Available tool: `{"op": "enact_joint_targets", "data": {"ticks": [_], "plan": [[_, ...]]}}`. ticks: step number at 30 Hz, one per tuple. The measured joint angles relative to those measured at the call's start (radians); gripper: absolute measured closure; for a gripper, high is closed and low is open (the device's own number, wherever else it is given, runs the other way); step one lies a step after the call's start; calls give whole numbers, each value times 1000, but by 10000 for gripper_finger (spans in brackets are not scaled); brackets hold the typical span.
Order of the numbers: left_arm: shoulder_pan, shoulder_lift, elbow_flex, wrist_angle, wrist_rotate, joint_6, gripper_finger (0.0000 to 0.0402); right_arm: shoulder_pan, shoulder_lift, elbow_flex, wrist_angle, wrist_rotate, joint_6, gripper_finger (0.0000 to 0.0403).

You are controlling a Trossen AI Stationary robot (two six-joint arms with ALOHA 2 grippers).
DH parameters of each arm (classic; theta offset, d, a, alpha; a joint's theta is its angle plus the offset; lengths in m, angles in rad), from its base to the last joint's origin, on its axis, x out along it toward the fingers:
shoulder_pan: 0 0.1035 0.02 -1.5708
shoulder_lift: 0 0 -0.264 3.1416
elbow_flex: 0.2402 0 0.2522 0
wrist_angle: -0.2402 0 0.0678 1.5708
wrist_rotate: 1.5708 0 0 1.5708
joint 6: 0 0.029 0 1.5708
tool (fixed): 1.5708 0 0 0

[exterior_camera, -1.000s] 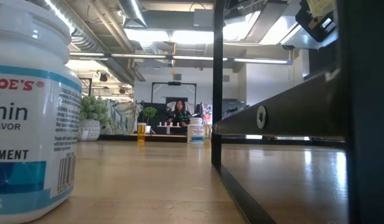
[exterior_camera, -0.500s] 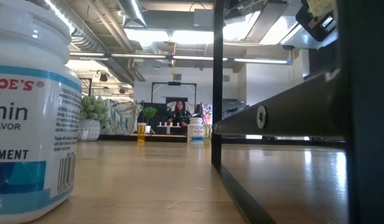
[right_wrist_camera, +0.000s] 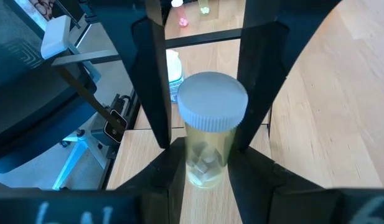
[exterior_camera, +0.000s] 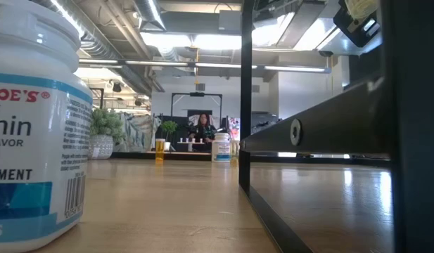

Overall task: Pick and place medicine bottles onto shelf by color
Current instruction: Put the middle yellow pill bottle on the shelf

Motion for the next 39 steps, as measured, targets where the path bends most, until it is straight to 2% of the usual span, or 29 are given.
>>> {"op": "enact_joint_targets", "data": {"ticks": [6,14,25,34,39], "plan": [[0,0,0,0,0,1,251,0,0,0,0,0,0,291],[4,0,0,-5,-1,135,252,0,-1,0,-3,19,0,291],[0,-2,1,-6,-4,182,254,1,-1,0,-2,23,0,291],[10,-4,26,-13,0,108,254,0,-2,2,1,28,4,291],[13,-4,26,-15,-1,139,252,0,-2,2,0,28,5,291]]}}
